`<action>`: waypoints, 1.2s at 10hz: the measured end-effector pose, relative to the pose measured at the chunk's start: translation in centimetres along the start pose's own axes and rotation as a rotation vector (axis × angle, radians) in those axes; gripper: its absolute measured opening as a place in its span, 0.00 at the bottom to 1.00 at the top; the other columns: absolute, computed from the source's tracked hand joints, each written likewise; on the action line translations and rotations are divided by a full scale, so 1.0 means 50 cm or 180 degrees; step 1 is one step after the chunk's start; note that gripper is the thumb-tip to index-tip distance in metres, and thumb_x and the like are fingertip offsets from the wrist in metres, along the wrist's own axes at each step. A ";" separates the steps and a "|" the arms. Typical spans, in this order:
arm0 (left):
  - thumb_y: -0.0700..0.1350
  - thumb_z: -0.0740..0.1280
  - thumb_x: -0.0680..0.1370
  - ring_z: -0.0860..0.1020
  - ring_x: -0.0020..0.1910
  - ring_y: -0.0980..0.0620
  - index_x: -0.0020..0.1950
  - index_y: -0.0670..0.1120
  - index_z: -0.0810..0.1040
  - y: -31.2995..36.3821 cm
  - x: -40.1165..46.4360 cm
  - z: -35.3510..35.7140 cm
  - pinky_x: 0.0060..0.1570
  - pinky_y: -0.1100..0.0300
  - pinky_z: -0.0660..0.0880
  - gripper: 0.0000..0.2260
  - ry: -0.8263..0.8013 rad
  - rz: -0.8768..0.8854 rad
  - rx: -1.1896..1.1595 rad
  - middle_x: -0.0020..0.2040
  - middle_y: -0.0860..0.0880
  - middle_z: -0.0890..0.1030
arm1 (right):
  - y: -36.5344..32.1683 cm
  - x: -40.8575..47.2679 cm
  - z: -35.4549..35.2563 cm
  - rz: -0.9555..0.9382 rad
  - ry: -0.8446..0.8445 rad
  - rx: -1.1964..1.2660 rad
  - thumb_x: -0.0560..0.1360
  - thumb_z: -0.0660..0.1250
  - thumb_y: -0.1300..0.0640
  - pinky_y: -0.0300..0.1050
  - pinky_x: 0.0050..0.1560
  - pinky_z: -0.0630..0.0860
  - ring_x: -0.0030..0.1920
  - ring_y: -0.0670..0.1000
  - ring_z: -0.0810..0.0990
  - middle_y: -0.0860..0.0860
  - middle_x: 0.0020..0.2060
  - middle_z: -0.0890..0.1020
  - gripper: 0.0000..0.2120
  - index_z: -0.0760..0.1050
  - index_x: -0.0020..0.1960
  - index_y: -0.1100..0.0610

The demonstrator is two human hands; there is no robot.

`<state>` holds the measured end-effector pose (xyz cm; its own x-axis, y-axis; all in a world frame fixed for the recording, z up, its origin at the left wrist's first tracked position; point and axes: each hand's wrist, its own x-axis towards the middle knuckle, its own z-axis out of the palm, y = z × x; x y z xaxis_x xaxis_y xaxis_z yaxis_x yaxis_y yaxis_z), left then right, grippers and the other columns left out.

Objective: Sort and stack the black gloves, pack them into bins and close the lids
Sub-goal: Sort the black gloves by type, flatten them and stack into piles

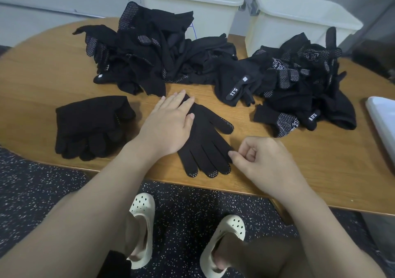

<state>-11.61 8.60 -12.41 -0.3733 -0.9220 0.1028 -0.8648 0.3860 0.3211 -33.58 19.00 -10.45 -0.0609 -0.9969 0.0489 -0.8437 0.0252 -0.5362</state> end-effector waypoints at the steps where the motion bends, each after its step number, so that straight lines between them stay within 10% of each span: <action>1: 0.50 0.51 0.88 0.52 0.83 0.49 0.84 0.49 0.57 0.000 0.000 0.000 0.81 0.53 0.44 0.24 0.0010 -0.0011 0.0003 0.84 0.47 0.54 | 0.001 0.000 -0.001 -0.0023 0.0148 0.0158 0.73 0.75 0.45 0.50 0.38 0.75 0.29 0.46 0.72 0.39 0.24 0.74 0.18 0.72 0.30 0.50; 12: 0.50 0.51 0.88 0.52 0.83 0.48 0.84 0.48 0.57 0.004 -0.003 0.002 0.81 0.53 0.45 0.24 0.0033 0.0001 0.0030 0.84 0.45 0.55 | -0.072 -0.031 0.027 -0.0442 -0.0223 0.0005 0.73 0.72 0.40 0.41 0.33 0.68 0.28 0.45 0.73 0.39 0.24 0.74 0.15 0.75 0.35 0.48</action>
<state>-11.78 8.82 -12.45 -0.3700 -0.9222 0.1127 -0.8679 0.3864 0.3122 -29.72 20.38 -9.73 0.0937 -0.9936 0.0636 -0.8406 -0.1132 -0.5297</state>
